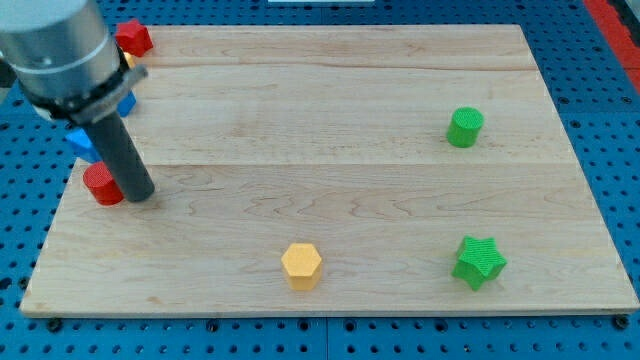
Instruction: Push the hexagon parallel to the right of the red circle
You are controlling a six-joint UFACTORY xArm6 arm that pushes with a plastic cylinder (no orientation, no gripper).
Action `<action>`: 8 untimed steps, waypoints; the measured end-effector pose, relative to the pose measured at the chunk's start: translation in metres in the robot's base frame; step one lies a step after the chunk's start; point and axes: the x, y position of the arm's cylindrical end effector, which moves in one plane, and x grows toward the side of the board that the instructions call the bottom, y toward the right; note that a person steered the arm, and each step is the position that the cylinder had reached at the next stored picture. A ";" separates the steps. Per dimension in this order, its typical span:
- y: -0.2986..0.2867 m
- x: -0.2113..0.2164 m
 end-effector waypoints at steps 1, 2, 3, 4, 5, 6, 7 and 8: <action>-0.027 0.016; -0.009 0.031; 0.060 0.091; 0.116 0.143; 0.191 0.140; 0.211 0.132; 0.152 0.084; 0.101 0.045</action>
